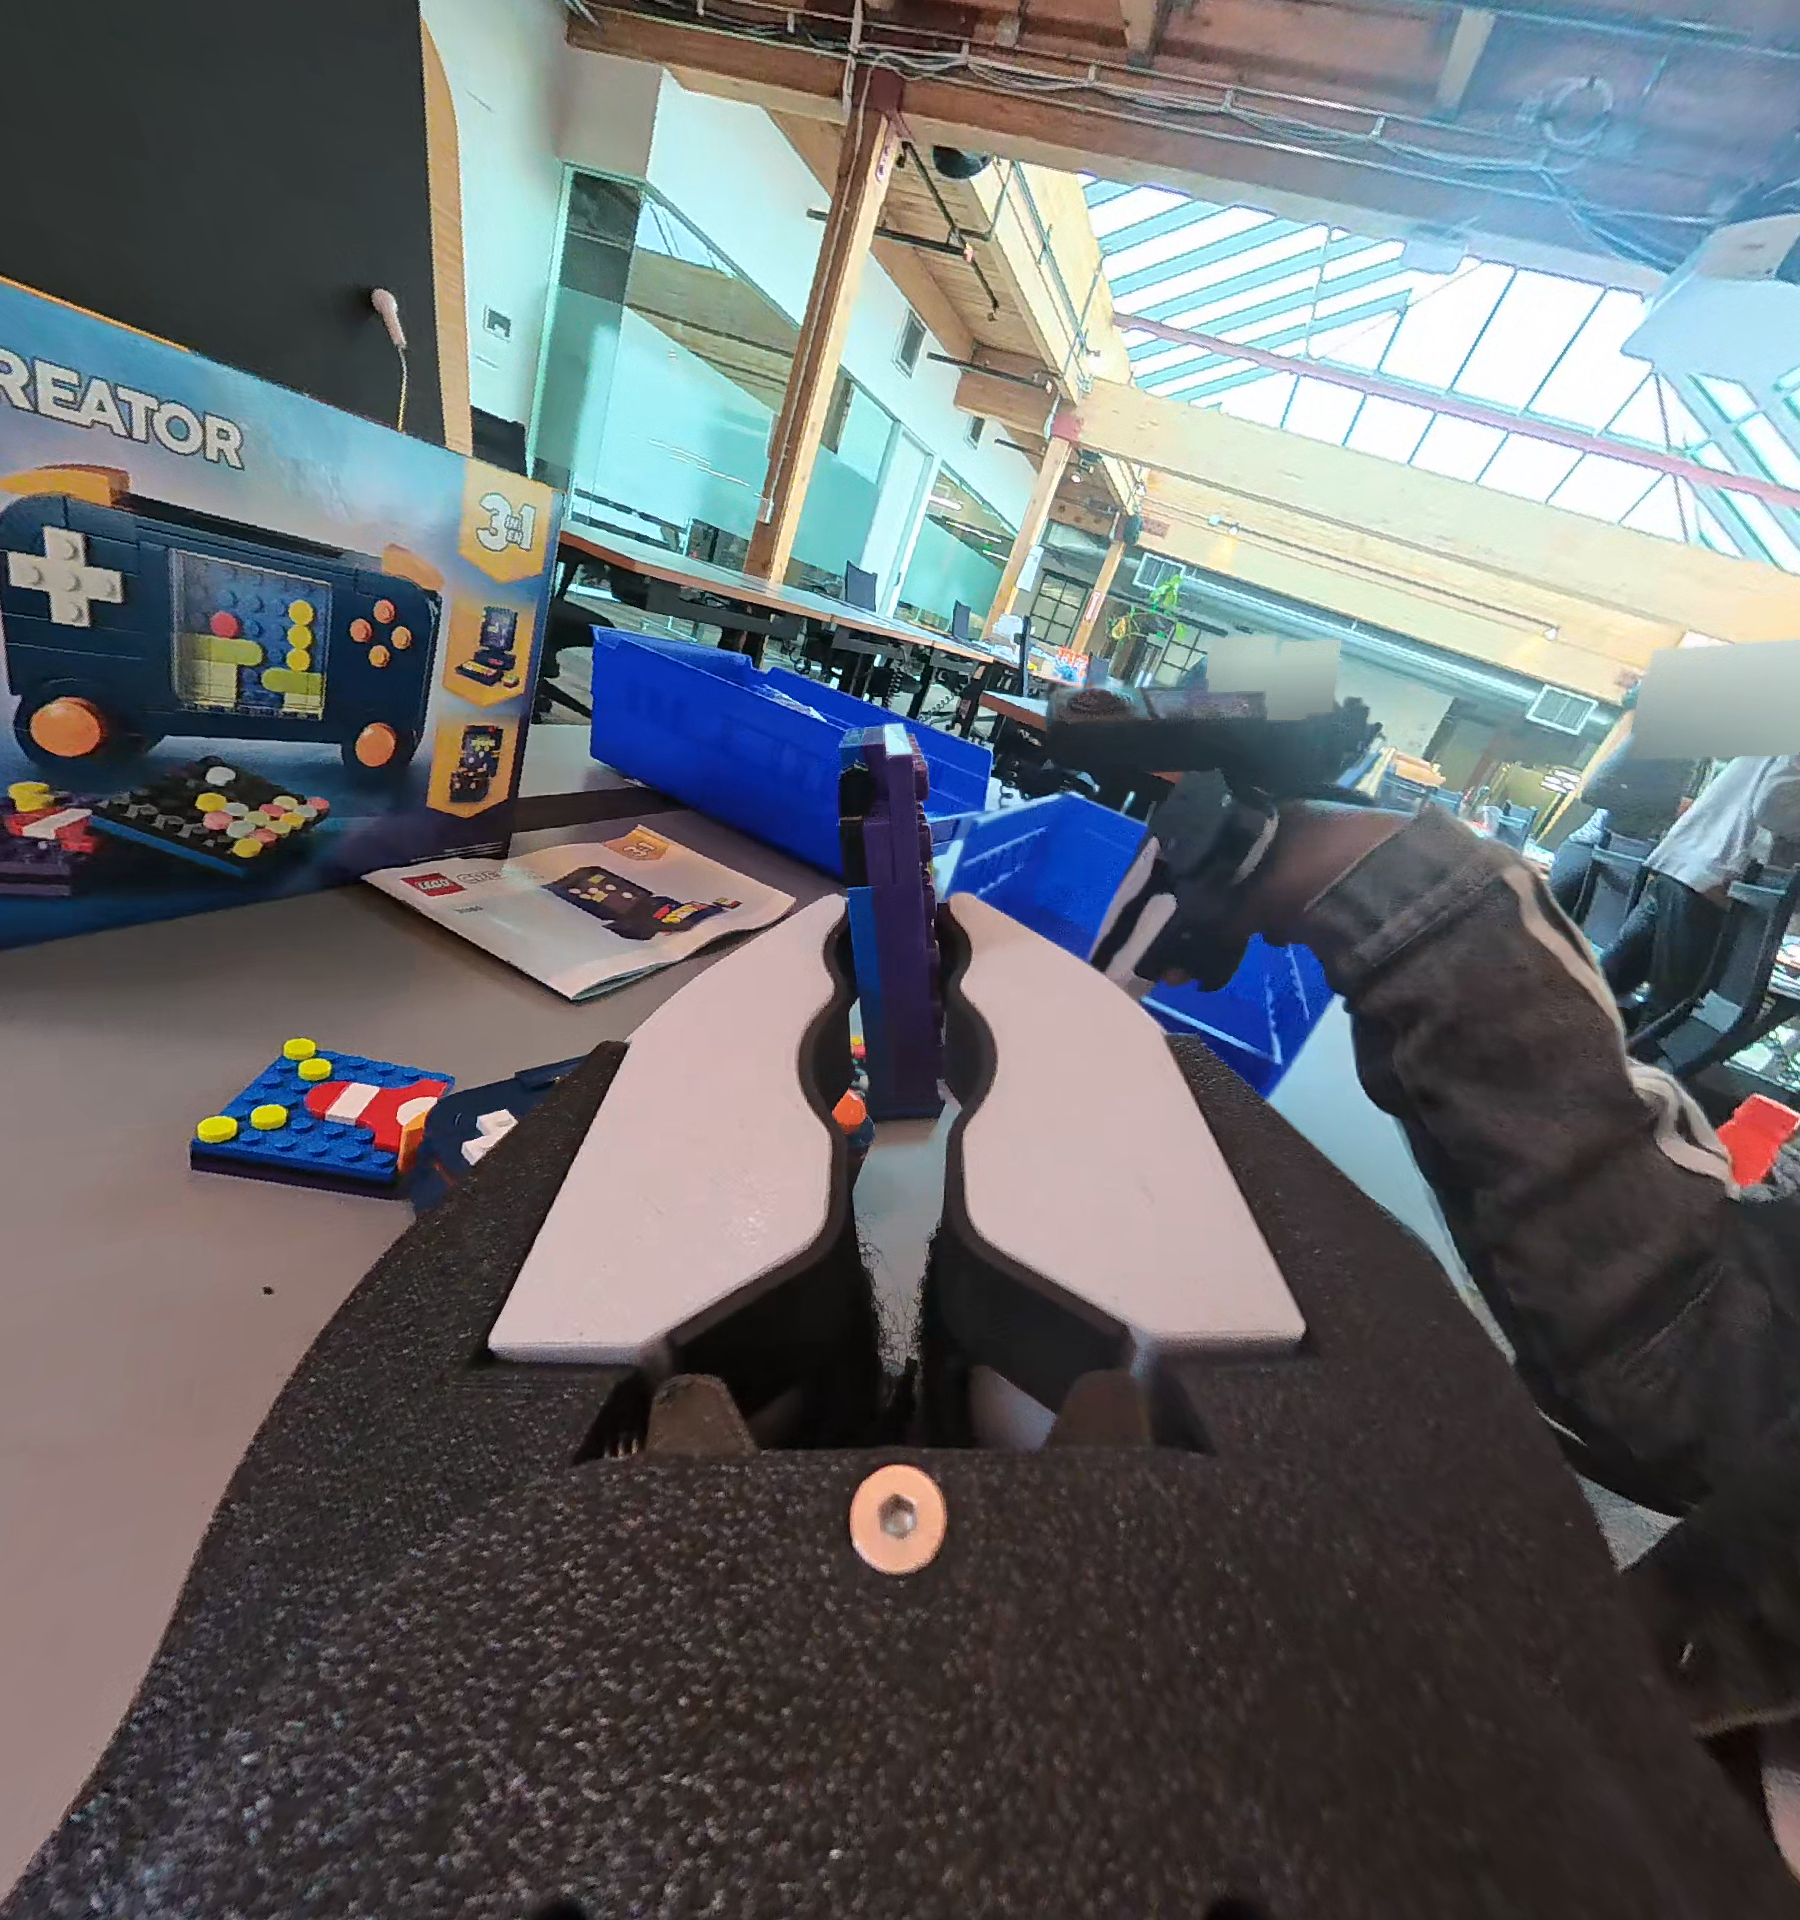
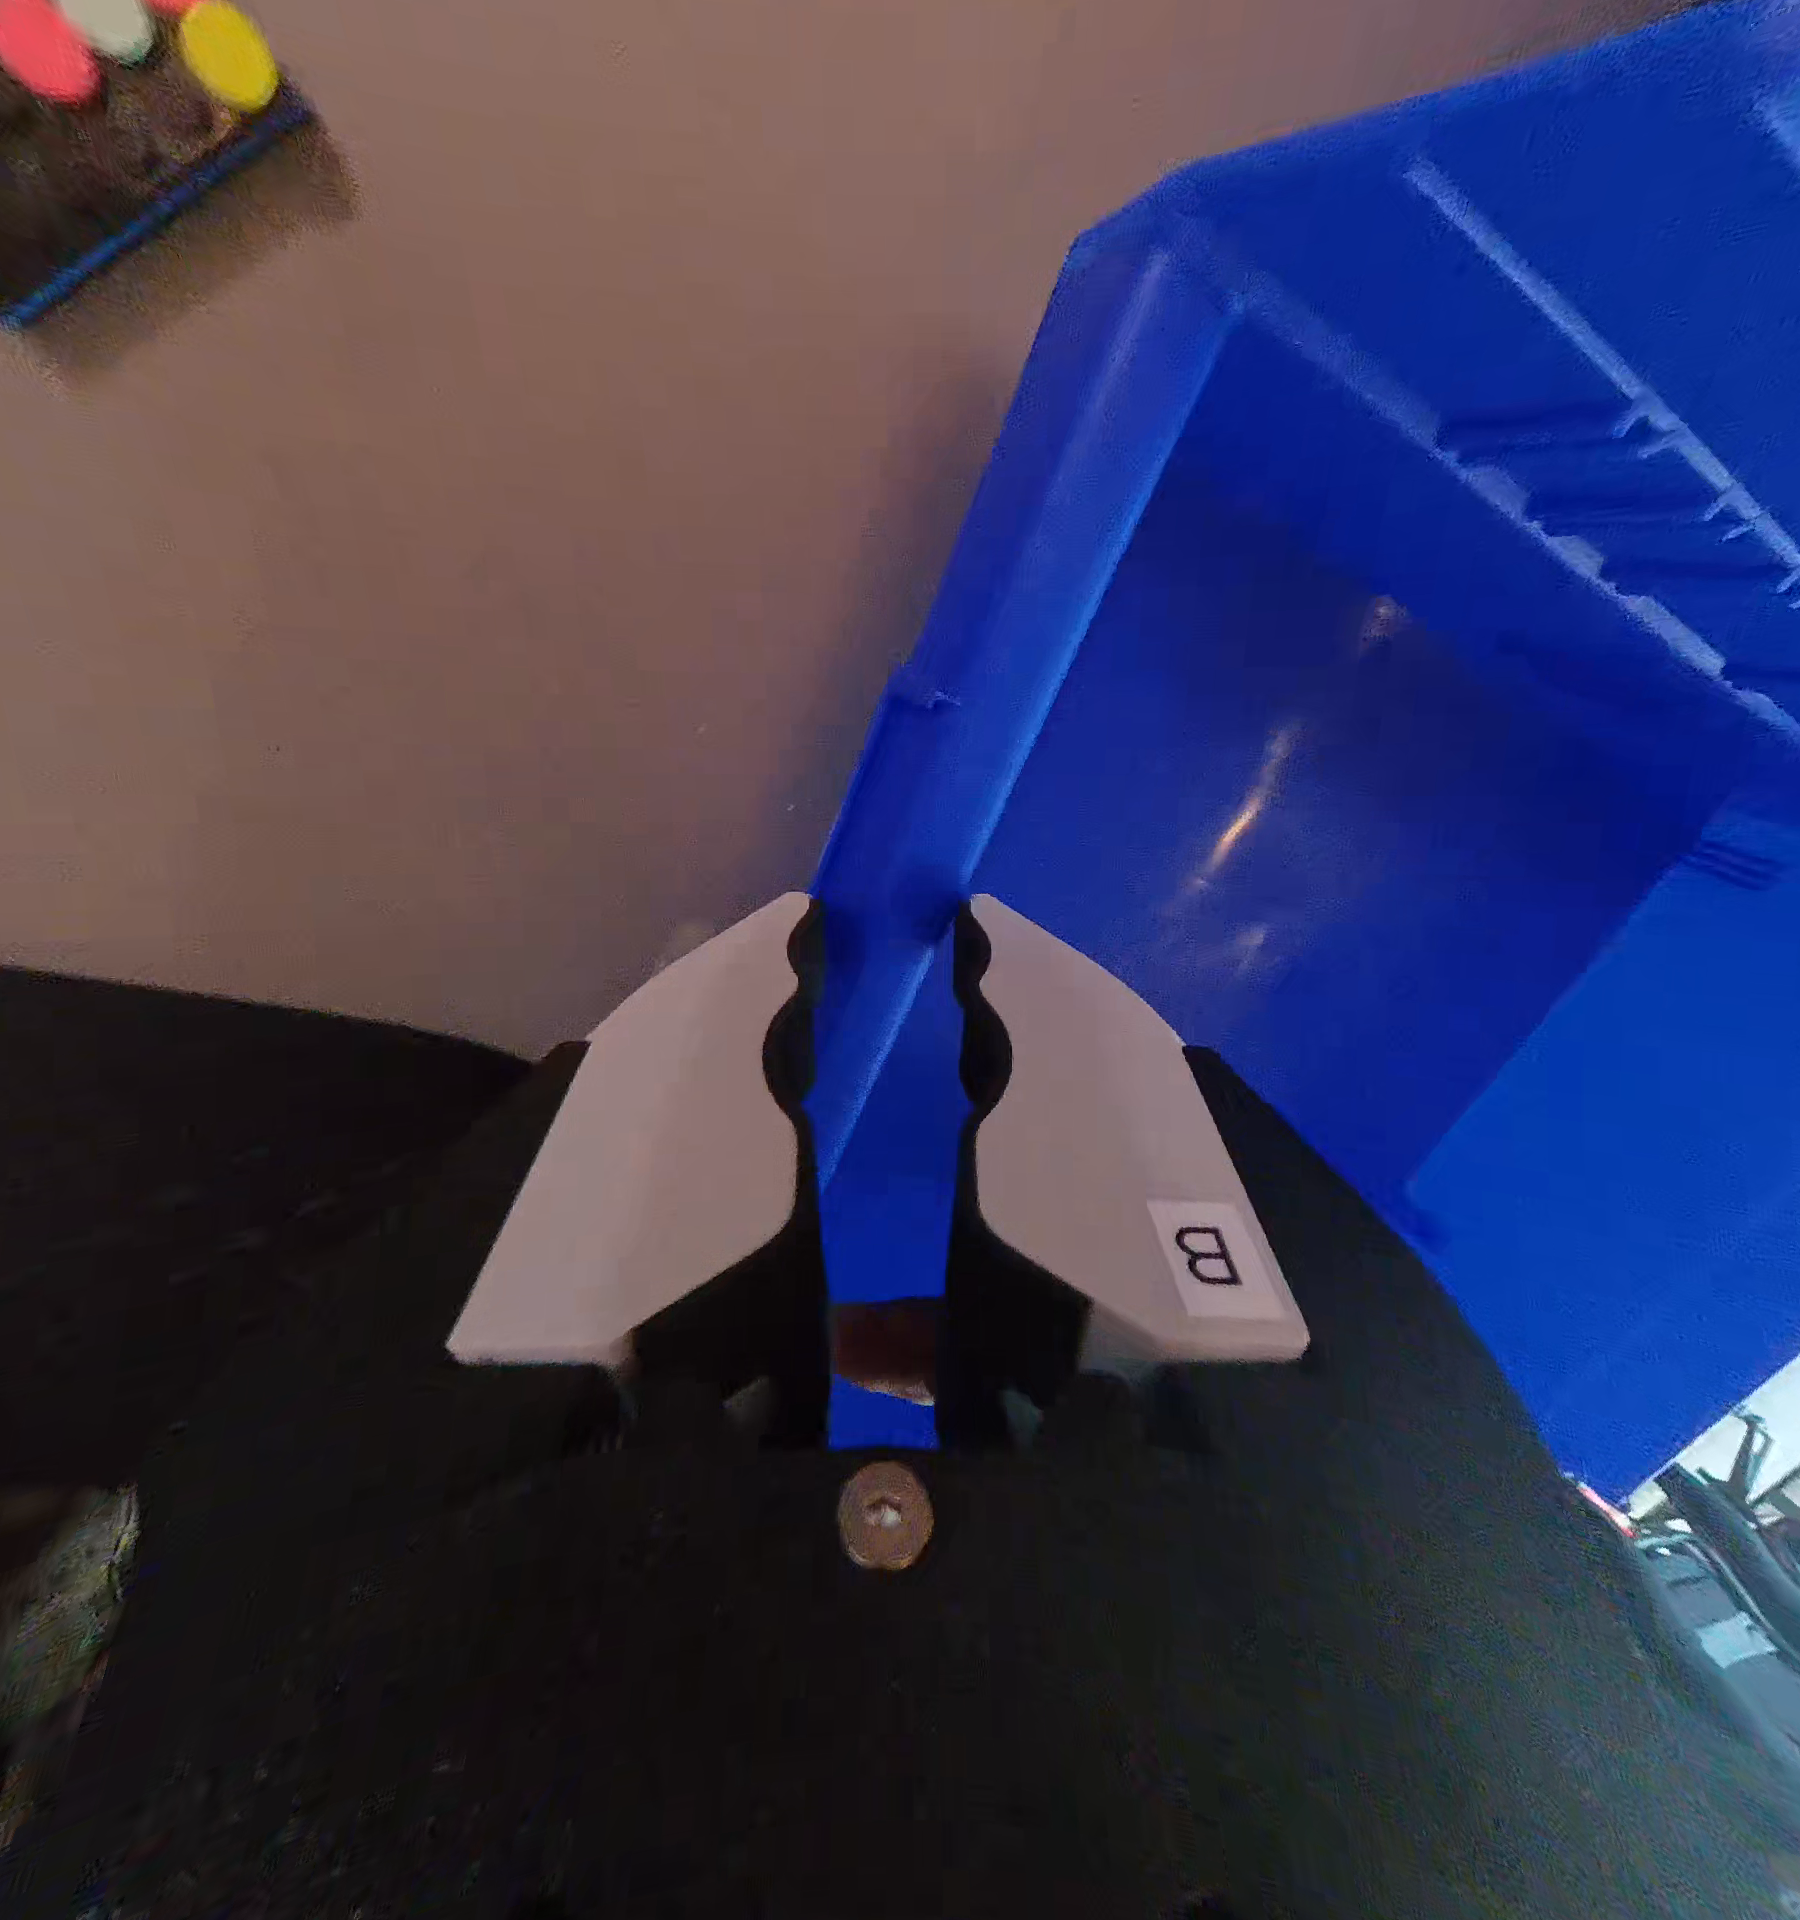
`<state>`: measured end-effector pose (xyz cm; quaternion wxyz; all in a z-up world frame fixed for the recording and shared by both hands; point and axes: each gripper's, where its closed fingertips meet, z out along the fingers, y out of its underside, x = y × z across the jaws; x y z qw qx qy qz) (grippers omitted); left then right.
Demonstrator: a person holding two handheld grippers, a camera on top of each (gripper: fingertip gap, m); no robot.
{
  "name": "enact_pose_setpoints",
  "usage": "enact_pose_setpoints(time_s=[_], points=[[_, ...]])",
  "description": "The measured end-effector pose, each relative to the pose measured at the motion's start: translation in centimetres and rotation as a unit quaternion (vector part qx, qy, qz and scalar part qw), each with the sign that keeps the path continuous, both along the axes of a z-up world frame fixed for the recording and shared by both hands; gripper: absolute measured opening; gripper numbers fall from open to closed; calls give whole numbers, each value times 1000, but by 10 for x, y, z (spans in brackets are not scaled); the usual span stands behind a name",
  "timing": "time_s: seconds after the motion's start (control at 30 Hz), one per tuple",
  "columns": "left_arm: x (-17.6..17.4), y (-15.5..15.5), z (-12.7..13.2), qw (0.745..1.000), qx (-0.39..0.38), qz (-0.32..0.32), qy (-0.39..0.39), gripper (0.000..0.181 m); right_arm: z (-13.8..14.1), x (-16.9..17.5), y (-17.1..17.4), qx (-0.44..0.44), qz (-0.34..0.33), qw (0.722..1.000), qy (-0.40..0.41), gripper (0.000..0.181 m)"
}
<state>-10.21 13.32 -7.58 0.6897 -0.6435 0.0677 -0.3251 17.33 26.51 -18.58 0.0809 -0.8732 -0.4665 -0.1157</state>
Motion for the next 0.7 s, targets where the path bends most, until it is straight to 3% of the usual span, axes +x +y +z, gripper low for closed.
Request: enact_pose_setpoints(time_s=[0.2, 0.4, 0.63, 0.7], points=[[4, -2, 2, 1000, 2, -14, -6, 12, 0, -22, -52, -21, 64, 997, 24, 22], [9, -4, 3, 1000, 7, -26, -4, 12, 1, -18, -73, -30, 173, 984, -14, 22], [14, -4, 0, 1000, 4, -30, 8, 12, 0, -2, -91, -74, 195, 978, 24, 20], [15, -3, -1, 999, 2, -31, 7, 12, 12, -7, -90, -60, 200, 974, 89, 39]])
